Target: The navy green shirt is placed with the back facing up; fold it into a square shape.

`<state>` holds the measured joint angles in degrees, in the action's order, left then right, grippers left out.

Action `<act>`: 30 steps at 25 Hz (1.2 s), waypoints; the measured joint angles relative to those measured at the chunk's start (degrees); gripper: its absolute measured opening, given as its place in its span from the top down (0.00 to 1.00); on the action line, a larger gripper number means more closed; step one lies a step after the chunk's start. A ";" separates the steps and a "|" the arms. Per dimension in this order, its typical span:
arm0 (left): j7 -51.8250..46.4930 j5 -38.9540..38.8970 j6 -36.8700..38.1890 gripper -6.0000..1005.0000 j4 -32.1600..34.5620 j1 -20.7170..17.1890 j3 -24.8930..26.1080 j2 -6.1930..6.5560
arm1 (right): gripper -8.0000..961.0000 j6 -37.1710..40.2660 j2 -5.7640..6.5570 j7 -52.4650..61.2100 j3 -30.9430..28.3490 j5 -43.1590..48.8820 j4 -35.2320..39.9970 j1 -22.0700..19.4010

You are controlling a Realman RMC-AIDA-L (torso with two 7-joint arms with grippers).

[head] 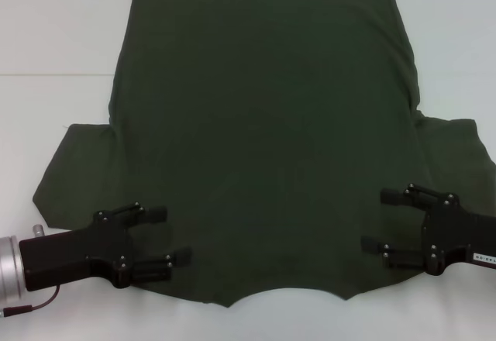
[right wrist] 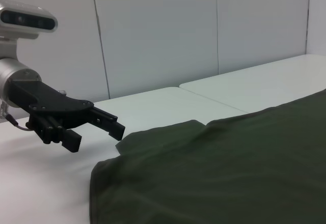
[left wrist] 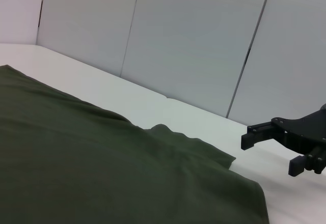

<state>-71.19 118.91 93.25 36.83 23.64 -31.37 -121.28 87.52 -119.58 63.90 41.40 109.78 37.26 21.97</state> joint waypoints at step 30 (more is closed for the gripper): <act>-53.01 7.40 -7.82 0.10 5.53 5.12 2.55 6.30 | 0.04 0.22 -0.22 0.09 0.00 -0.01 -0.80 -0.01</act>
<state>-124.20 126.32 85.43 42.36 28.76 -28.82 -114.99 87.75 -119.79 63.98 41.40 109.77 36.46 21.97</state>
